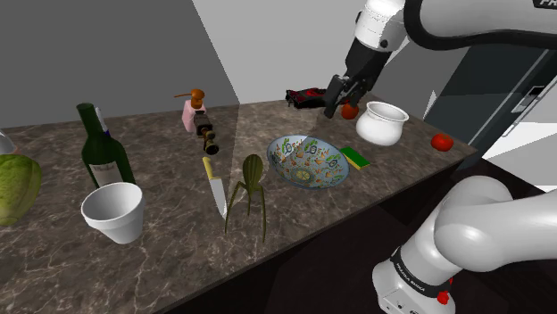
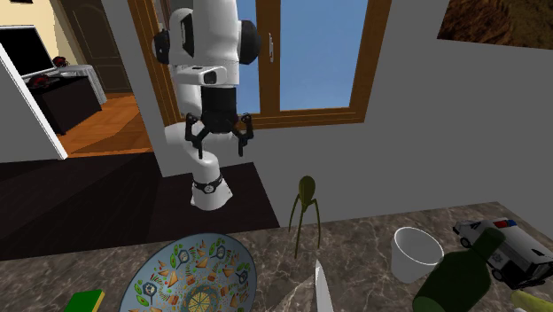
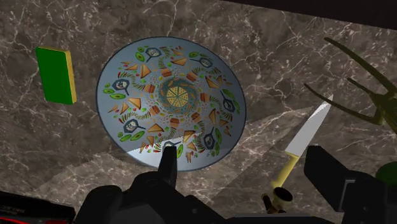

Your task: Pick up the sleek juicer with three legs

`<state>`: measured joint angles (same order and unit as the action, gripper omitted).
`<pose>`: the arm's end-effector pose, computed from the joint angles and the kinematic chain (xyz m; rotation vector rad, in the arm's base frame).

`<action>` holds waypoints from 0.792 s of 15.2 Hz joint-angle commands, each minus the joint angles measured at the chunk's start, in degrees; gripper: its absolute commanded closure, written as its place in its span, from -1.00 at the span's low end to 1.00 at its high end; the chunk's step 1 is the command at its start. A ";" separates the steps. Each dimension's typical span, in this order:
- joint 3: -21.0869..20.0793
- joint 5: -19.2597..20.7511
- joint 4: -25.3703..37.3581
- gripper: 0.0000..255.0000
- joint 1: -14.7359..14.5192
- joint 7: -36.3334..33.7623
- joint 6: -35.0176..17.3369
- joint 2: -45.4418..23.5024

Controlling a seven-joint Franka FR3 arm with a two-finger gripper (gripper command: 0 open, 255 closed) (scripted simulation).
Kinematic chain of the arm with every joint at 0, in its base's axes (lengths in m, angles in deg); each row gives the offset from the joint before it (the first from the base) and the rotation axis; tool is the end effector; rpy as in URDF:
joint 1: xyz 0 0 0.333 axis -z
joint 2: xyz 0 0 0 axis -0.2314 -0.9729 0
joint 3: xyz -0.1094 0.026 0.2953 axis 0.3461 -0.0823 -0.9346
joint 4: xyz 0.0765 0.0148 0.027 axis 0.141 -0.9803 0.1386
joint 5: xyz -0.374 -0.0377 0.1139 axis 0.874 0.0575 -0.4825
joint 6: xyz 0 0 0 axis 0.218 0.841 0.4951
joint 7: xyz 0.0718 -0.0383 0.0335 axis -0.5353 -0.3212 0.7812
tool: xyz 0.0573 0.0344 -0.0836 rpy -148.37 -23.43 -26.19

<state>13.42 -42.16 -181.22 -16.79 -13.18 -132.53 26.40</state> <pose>0.3082 0.0823 0.5797 3.0158 -0.0128 0.2826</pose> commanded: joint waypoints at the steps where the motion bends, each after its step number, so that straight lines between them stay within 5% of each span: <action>1: -1.93 -1.44 -1.83 -1.00 -1.36 -1.30 -2.99 -0.53; 12: -12.60 -6.85 -7.78 -1.00 -7.27 -7.39 -20.92 -8.98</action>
<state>1.71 -48.72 -188.76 -23.68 -20.16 -151.73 18.45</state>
